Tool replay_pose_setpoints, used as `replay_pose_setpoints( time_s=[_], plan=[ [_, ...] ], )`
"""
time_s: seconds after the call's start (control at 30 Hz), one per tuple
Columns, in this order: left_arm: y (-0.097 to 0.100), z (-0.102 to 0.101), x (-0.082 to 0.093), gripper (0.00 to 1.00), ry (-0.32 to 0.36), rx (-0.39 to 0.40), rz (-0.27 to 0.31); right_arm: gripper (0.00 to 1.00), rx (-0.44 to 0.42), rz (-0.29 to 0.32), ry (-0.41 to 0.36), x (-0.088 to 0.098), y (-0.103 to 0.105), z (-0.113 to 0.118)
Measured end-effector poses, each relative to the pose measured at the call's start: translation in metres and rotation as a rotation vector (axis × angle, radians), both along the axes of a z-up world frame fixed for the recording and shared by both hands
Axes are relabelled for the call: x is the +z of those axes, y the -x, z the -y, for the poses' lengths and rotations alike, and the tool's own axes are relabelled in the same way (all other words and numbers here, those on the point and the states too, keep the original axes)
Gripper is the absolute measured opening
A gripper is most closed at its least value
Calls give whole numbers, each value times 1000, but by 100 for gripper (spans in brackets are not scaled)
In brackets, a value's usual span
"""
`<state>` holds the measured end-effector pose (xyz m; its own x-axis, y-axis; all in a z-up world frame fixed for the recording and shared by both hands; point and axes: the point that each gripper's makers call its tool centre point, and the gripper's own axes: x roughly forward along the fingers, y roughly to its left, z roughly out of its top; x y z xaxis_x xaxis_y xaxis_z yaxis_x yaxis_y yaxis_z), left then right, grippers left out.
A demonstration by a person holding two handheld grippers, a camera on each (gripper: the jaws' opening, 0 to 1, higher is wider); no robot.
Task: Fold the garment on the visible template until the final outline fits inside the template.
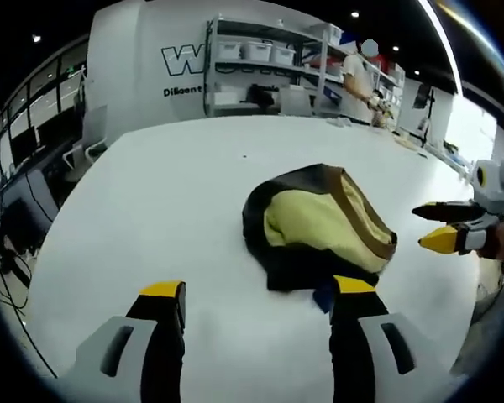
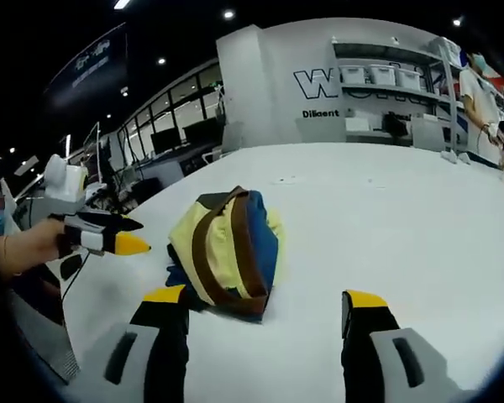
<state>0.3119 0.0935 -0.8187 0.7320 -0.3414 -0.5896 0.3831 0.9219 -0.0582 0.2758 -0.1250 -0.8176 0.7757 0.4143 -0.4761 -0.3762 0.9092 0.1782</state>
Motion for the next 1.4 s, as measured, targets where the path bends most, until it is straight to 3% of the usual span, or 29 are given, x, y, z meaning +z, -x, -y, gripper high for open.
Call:
replay_pose_setpoints(
  time_s=[0.33,0.63,0.8,0.87,0.93,1.03,1.1,1.23,1.3,1.4],
  plan=[
    [-11,11,-11,60,19,-28,-7,58,31,-15,31,-23,-6,-12],
    [-18,27,-27,49,32,-57,-22,48,55,-13,44,-32,-12,-19],
    [-18,36,-38,31,39,-81,-47,41,65,-20,45,-38,-12,-24],
    [-18,39,-38,24,41,-89,-38,37,71,-16,36,-39,-12,-27],
    [-22,38,-35,18,18,-86,7,33,74,-22,32,-40,-12,-29],
    [-21,41,-38,15,42,-82,-19,27,83,-21,38,-41,-12,-32],
    [-21,39,-40,14,14,-88,-9,25,88,-22,39,-41,-11,-34],
    [-20,35,-35,2,29,-75,0,17,95,-3,79,-39,-12,-32],
    [-19,33,-34,2,39,-70,-1,7,92,5,91,-37,-13,-29],
    [-15,33,-33,1,30,-80,0,5,91,7,86,-33,-12,-26]
  ],
)
